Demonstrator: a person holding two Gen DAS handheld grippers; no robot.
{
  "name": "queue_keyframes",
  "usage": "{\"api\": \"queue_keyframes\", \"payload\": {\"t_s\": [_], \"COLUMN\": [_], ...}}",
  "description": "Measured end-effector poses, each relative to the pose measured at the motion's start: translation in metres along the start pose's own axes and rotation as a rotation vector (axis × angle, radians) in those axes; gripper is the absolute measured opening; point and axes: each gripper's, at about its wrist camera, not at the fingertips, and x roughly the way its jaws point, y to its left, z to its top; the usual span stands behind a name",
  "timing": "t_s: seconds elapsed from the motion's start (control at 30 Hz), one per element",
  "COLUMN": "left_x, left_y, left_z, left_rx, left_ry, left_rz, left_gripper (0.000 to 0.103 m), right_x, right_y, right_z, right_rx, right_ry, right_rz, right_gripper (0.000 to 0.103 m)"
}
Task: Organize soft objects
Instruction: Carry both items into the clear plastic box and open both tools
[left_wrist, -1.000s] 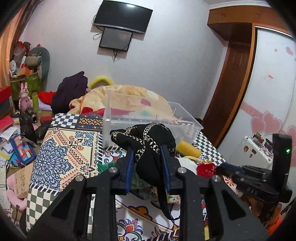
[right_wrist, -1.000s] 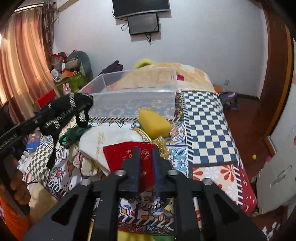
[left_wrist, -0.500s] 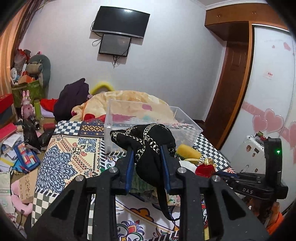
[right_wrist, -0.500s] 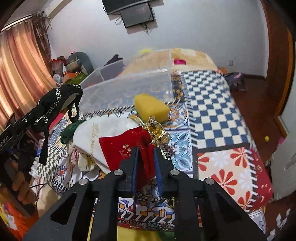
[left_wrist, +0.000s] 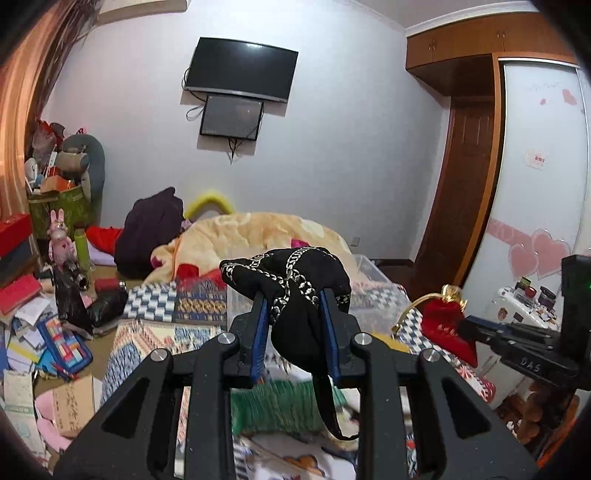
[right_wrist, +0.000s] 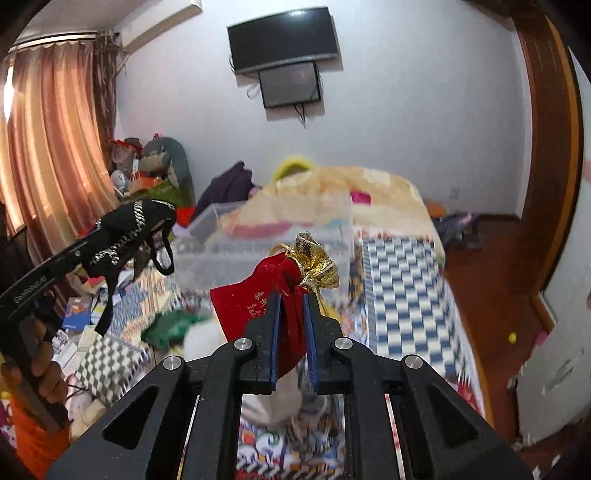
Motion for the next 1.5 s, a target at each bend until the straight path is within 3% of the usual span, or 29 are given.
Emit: {"api": "queue_keyframes", "payload": {"t_s": [0.17, 0.37, 0.73, 0.97, 1.23, 1.5], "left_x": [0.021, 0.060, 0.139, 0.185, 0.198, 0.181], "left_y": [0.004, 0.012, 0.016, 0.012, 0.003, 0.000], "left_z": [0.024, 0.039, 0.037, 0.018, 0.005, 0.011], "left_rx": [0.019, -0.002, 0.021, 0.034, 0.088, 0.087], "left_ry": [-0.015, -0.001, 0.139, 0.313, 0.385, 0.376], "left_rz": [0.015, 0.012, 0.056, 0.027, 0.033, 0.003], "left_gripper": [0.027, 0.027, 0.027, 0.027, 0.027, 0.037], "right_x": [0.011, 0.041, 0.112, 0.145, 0.160, 0.145], "right_y": [0.007, 0.009, 0.002, 0.010, 0.008, 0.011], "right_z": [0.028, 0.049, 0.058, 0.050, 0.044, 0.050], "right_rx": [-0.041, -0.063, -0.069, -0.124, -0.152, -0.177], "right_ry": [-0.071, -0.086, 0.051, 0.166, 0.242, 0.218], "right_rz": [-0.012, -0.028, -0.032, -0.054, -0.061, -0.050], "right_gripper": [0.011, 0.011, 0.011, 0.011, 0.016, 0.025]}}
